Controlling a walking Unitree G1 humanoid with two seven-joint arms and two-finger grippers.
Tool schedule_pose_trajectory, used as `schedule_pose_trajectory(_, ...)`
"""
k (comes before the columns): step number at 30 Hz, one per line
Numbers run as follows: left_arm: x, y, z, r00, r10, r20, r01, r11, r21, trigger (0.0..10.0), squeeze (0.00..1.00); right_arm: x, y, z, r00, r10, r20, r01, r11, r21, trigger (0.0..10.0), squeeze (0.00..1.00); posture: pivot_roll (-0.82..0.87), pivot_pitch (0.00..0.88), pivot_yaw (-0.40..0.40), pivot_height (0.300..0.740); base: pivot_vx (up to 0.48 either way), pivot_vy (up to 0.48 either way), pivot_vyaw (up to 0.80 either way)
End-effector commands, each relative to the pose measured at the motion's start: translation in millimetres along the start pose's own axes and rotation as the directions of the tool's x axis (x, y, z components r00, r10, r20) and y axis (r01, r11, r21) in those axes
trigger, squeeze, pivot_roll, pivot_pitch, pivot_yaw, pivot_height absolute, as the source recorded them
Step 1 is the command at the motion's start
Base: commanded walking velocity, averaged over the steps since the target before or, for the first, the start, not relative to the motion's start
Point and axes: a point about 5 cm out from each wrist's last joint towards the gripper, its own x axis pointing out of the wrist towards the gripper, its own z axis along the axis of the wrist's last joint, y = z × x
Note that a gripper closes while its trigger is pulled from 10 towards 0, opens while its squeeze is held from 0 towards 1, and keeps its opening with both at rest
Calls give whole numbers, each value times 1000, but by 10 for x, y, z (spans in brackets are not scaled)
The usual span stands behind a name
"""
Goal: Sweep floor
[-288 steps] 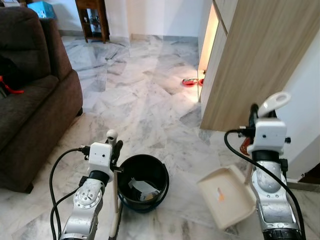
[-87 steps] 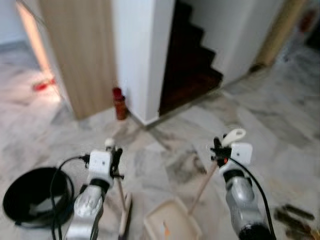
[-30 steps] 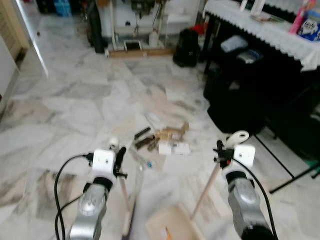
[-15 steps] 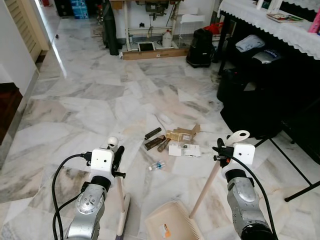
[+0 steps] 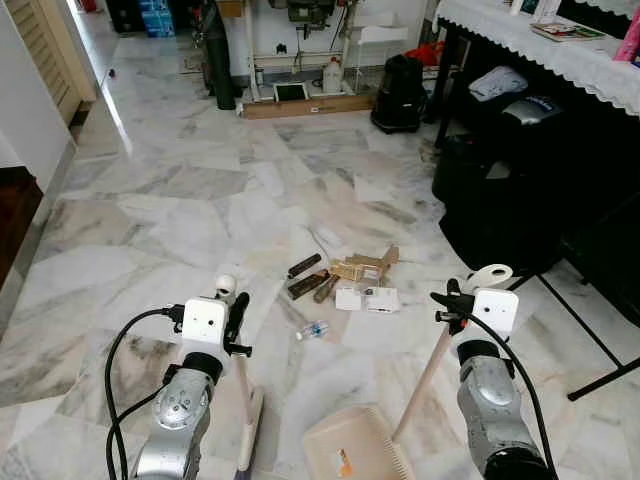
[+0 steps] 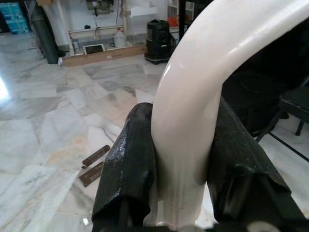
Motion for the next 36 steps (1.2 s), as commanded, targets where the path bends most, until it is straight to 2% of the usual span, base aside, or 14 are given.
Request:
schedule_pose_trajectory(1, 8, 30, 66, 999, 18, 29, -18, 1000, -1, 10000, 0, 39, -4, 98, 999, -1, 47, 1, 1000, 0, 10000, 0, 26, 0, -25, 740, 266, 0, 0)
schedule_pose_trajectory(36, 28, 30, 71, 999, 20, 35, -20, 1000, -3, 10000, 0, 63, 50, 89, 999, 41, 33, -41, 999, 12, 10000, 0, 26, 0, -29, 740, 307, 0, 0)
